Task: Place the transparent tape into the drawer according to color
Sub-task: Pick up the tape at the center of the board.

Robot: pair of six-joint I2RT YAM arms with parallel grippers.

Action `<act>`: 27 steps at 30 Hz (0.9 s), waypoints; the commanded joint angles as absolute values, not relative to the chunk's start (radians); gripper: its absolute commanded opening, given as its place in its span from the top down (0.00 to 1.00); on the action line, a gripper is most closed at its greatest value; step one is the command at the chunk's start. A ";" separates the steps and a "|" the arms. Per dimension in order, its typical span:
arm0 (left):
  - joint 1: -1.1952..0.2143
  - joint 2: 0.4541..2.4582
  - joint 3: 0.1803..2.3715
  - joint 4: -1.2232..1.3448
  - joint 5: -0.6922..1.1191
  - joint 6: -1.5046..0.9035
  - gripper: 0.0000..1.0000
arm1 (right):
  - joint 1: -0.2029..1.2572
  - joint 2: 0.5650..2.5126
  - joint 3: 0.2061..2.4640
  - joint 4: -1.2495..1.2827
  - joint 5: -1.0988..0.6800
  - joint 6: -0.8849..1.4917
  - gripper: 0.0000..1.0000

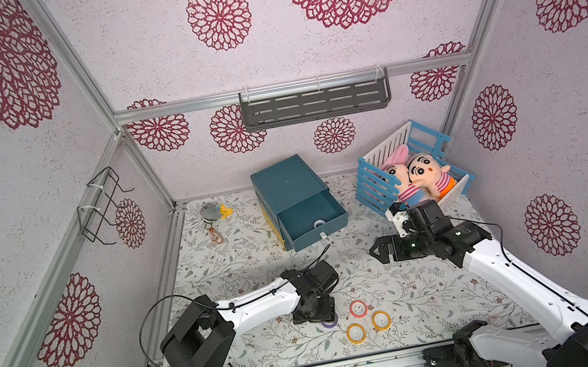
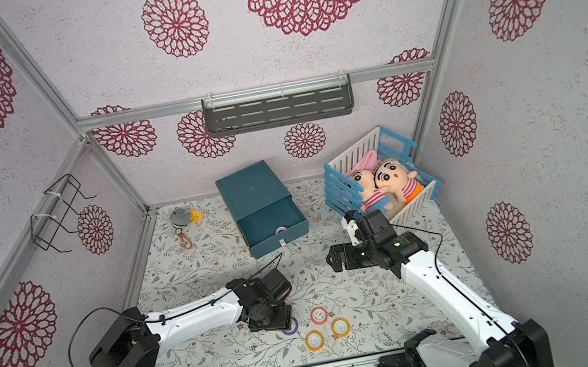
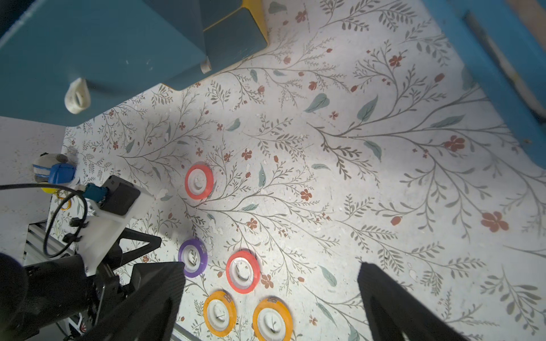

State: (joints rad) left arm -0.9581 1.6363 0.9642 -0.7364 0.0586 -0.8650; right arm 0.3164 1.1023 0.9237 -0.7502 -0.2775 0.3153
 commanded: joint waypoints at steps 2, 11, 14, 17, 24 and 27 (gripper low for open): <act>-0.977 1.683 0.991 -0.726 0.060 -0.856 0.34 | 0.292 1.071 0.910 -0.711 -0.307 0.298 0.01; -0.980 1.712 0.988 -0.705 0.061 -0.862 0.46 | 0.269 1.066 0.910 -0.718 -0.316 0.282 0.01; -0.986 1.729 0.989 -0.690 0.069 -0.865 0.50 | 0.262 1.069 0.911 -0.718 -0.321 0.279 0.01; -0.994 1.751 0.997 -0.683 0.070 -0.865 0.55 | 0.256 1.071 0.915 -0.723 -0.322 0.276 0.01; -1.006 1.785 1.002 -0.681 0.069 -0.869 0.76 | 0.247 1.065 0.918 -0.737 -0.322 0.270 0.01; -1.009 1.797 0.998 -0.678 0.072 -0.869 0.82 | 0.245 1.063 0.918 -0.740 -0.324 0.268 0.01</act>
State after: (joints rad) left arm -0.9916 1.7477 1.0145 -0.6998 0.0669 -0.8665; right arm 0.2546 1.0897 0.8963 -0.7460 -0.3119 0.2947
